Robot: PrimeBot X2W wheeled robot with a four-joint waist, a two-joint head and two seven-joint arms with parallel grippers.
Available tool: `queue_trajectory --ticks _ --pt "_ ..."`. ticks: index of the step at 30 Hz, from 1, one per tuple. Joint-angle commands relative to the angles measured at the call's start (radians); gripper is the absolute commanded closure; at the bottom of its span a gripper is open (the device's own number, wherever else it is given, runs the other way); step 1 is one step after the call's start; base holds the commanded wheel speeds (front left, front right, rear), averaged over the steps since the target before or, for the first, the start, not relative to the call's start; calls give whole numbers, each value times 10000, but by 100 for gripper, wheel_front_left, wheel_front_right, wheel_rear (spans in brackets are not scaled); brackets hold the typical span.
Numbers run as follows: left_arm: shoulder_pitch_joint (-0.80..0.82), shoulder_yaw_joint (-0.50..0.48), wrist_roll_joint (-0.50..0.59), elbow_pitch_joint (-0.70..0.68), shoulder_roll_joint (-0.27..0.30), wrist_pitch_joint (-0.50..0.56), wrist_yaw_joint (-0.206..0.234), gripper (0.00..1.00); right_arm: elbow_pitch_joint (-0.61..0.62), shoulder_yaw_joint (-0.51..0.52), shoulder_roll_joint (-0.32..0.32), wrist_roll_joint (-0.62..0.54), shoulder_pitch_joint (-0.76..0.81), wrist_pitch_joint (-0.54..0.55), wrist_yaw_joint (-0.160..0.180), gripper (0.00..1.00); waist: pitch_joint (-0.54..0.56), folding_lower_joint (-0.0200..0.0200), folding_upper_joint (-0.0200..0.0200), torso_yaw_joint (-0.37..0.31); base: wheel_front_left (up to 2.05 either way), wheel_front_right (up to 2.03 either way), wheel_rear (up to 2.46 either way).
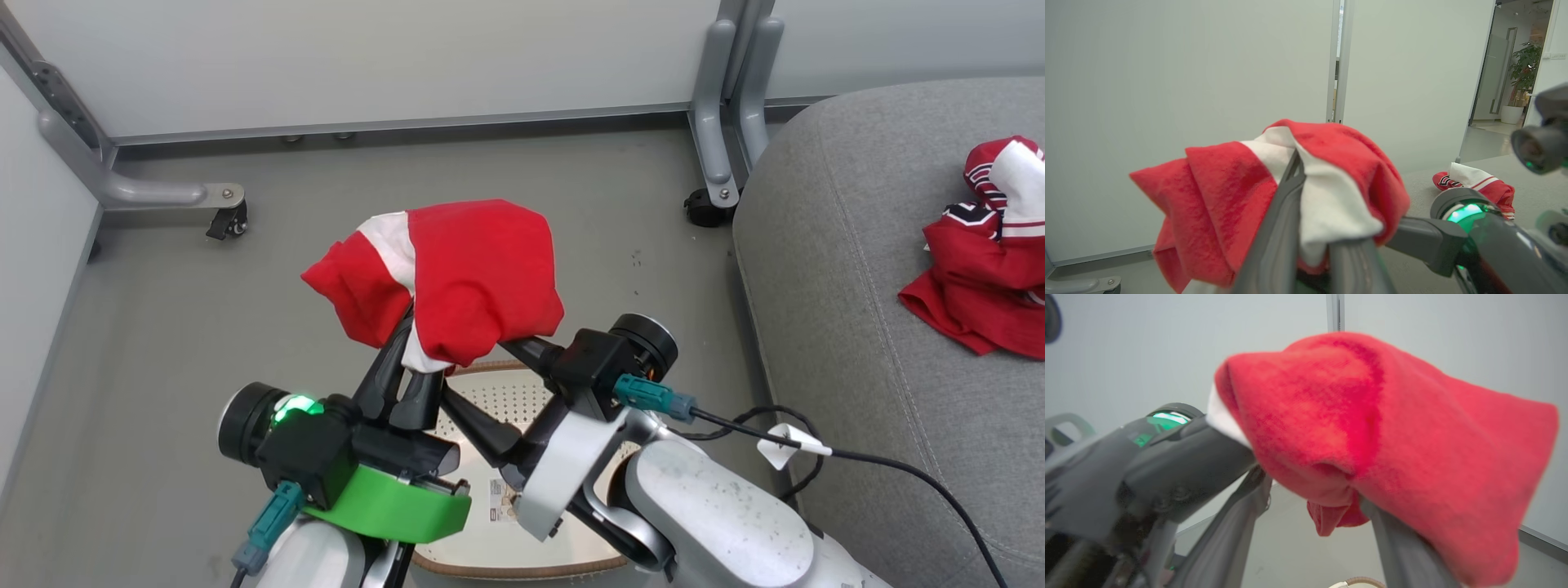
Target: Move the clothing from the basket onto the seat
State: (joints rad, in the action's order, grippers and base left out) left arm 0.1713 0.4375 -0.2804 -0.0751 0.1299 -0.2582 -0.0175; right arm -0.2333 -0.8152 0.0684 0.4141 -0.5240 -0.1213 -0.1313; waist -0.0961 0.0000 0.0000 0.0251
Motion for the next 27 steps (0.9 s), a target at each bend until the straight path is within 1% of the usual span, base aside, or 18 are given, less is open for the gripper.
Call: queue_trajectory --ticks 1,11,23,24,26,27 --pt "135 14 26 10 -21 -66 -15 100 -113 -69 -59 103 -220 -113 10 100 -5 0 0 7 0 0 0" --pt "154 -19 -30 11 -24 -64 22 100 -660 -423 -90 435 -578 -461 10 100 -47 0 0 -41 0 0 0" --pt "161 -17 -15 109 6 -74 73 100 -855 -530 4 527 -690 -589 12 100 -58 0 0 -36 0 0 0" --pt "166 -44 3 134 0 -75 114 63 -858 -521 20 517 -712 -591 12 100 -64 0 0 -31 0 0 0" --pt "161 -58 21 158 -4 -75 180 0 -875 -498 60 486 -759 -604 12 100 -70 0 0 -21 0 0 0" --pt "157 -64 31 147 4 -73 194 0 -881 -487 72 481 -777 -611 10 100 -75 0 0 -16 0 0 0"
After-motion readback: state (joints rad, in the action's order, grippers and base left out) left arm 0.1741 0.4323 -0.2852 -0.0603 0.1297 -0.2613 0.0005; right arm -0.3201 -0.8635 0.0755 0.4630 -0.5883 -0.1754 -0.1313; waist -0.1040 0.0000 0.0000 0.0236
